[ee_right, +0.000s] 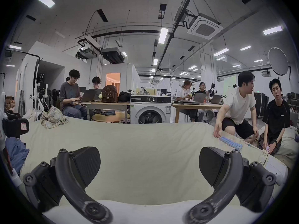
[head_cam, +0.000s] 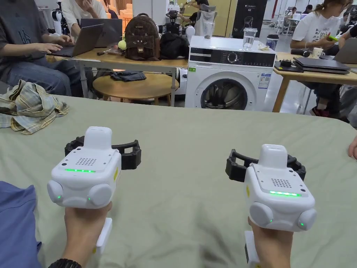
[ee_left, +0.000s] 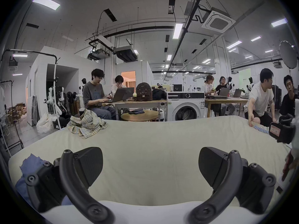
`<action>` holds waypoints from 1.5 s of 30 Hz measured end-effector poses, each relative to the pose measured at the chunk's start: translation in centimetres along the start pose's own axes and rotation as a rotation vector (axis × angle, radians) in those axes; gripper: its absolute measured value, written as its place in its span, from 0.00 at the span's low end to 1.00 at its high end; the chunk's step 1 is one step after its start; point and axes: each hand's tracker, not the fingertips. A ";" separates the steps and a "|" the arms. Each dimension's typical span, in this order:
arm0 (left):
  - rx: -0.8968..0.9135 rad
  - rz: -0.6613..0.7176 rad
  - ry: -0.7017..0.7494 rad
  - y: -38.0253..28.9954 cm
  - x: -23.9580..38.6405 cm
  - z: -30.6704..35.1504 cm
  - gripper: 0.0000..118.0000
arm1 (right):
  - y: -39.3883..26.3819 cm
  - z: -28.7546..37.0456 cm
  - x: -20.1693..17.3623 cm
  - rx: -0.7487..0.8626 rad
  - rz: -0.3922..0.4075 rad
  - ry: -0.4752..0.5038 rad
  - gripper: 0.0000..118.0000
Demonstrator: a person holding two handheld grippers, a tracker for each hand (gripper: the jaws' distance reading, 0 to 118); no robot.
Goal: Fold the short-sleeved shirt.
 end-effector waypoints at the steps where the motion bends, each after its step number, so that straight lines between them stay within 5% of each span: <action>1: 0.003 -0.006 -0.001 0.0 0.0 0.0 0.98 | 0.0 0.0 0.0 0.001 -0.001 0.002 1.00; 15: -0.034 -0.022 -0.013 -1.7 -0.5 -0.1 0.98 | -0.2 0.6 -0.9 0.001 0.062 0.015 1.00; 40: 0.025 -0.011 0.011 -1.8 -0.1 1.4 0.98 | 0.0 0.3 0.4 -0.032 -0.062 -0.015 1.00; 45: 0.028 0.002 -0.002 -1.6 -0.5 1.5 0.98 | 0.0 0.3 0.1 -0.028 -0.031 -0.028 1.00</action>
